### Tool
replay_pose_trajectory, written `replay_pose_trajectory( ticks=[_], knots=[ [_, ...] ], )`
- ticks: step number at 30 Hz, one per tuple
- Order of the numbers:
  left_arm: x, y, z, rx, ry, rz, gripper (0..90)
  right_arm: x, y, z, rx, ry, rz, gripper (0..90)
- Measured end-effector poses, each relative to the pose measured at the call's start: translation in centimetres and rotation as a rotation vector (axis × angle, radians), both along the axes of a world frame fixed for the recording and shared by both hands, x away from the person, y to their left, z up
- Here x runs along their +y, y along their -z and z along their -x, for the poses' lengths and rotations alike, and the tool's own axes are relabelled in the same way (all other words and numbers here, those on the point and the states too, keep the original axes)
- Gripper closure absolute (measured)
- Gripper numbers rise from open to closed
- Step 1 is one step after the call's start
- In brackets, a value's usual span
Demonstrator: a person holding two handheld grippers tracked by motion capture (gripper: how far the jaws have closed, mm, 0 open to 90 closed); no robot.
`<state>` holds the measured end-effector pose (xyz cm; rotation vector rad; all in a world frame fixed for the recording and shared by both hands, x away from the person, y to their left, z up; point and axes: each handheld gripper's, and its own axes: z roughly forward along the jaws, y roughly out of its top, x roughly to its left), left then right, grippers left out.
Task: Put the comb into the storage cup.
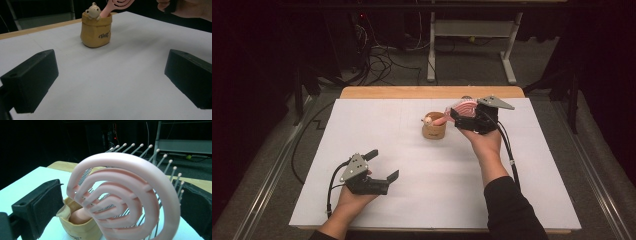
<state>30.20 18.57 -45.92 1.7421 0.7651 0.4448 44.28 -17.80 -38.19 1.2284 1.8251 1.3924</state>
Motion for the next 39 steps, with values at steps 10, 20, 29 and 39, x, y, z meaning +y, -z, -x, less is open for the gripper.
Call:
replay_pose_trajectory(
  ticks=[10,20,29,39],
  knots=[
    [0.0,0.0,0.0,0.001,0.001,-0.002,0.0,-0.4,-0.4,0.3,-0.003,0.005,0.011,0.3],
    [0.3,0.1,-0.2,0.013,0.008,-0.011,0.0,-1.2,-0.5,1.2,-0.009,0.001,0.029,0.3],
    [1.0,0.0,-0.4,0.018,-0.012,0.011,0.0,-2.5,1.2,3.2,0.013,-0.008,0.064,0.4],
    [1.2,0.0,-0.5,0.022,-0.022,0.007,0.0,-4.2,5.4,6.6,0.06,-0.041,0.072,0.4]
  ],
)
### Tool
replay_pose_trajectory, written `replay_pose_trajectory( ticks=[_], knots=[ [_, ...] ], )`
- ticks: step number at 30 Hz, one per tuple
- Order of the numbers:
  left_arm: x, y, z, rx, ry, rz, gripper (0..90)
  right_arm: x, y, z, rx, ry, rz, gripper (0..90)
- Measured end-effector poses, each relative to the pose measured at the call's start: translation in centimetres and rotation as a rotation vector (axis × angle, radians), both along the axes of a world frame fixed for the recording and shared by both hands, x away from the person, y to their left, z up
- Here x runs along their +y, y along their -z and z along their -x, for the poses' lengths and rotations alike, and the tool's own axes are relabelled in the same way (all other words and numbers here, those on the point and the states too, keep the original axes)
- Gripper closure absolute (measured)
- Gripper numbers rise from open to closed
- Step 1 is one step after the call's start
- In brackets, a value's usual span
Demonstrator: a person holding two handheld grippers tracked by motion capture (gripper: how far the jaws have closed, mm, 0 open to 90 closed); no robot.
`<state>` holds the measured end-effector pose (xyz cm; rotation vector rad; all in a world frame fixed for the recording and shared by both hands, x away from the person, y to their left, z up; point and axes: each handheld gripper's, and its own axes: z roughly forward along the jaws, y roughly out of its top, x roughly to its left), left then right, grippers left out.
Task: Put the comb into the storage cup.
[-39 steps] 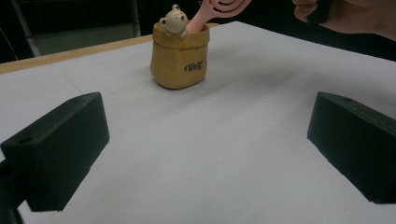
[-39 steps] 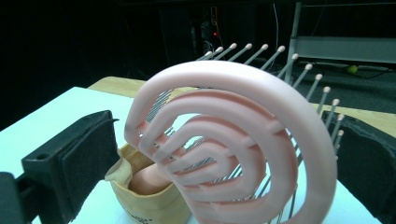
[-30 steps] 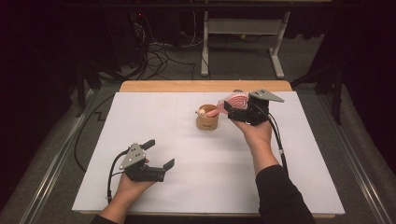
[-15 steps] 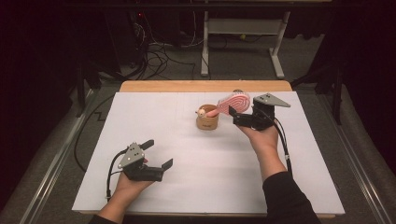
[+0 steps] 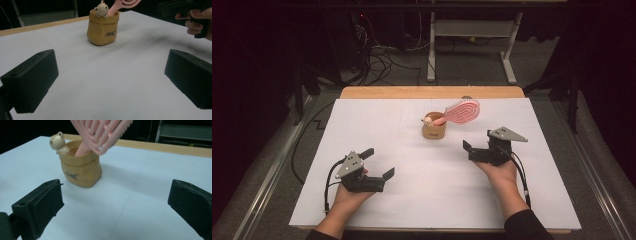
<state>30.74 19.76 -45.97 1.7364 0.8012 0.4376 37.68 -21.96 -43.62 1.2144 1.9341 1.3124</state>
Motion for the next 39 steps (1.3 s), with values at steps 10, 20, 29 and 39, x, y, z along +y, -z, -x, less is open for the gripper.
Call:
replay_pose_trajectory(
  ticks=[10,20,29,39],
  knots=[
    [0.2,0.0,-0.1,0.004,0.005,0.0,0.0,-2.6,1.9,5.2,-0.024,-0.005,-0.025,0.4],
    [0.0,0.1,-0.1,0.01,0.0,-0.005,0.0,-6.1,1.1,10.0,-0.112,0.02,-0.059,0.4],
    [-0.7,0.0,0.4,0.005,-0.002,-0.011,0.0,-7.3,1.6,10.6,-0.137,0.003,-0.06,0.4],
    [0.5,-0.4,0.9,-0.014,-0.047,-0.016,0.0,-6.8,1.5,10.8,-0.141,0.007,-0.033,0.4]
  ],
)
